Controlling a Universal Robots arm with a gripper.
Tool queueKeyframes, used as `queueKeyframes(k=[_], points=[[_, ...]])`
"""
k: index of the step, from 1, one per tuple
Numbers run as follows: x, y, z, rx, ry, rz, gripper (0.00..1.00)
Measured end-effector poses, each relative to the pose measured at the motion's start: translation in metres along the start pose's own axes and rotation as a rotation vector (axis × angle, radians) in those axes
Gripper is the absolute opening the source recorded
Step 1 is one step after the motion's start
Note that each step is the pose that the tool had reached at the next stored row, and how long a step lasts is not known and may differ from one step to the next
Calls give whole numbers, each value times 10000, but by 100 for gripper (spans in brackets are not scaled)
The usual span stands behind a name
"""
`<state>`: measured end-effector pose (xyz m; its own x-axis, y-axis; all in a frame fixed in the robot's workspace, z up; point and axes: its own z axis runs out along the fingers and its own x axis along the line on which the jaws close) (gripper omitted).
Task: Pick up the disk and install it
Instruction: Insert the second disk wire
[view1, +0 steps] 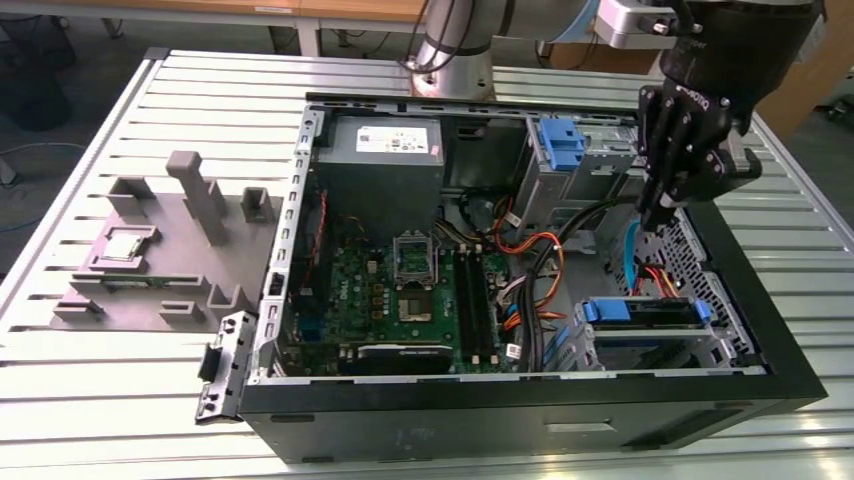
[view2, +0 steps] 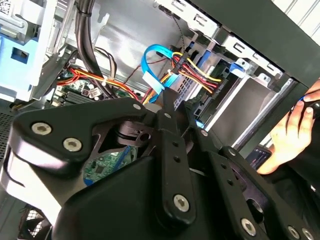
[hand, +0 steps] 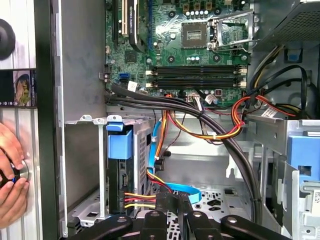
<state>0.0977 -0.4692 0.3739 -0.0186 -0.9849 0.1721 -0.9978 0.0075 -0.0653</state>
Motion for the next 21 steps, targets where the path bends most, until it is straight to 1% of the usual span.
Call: queueKeyframes(k=[4,7,11,13,15,21], points=[[1,0,-2,0,10,-1,24],[4,-2,-32,0,9,-1,24],[-11,-2,-38,0,16,-1,24],[-16,-2,-31,0,54,3,24],[-21,-1,-16,-1,74,6,24],[-32,3,45,-2,77,16,24]])
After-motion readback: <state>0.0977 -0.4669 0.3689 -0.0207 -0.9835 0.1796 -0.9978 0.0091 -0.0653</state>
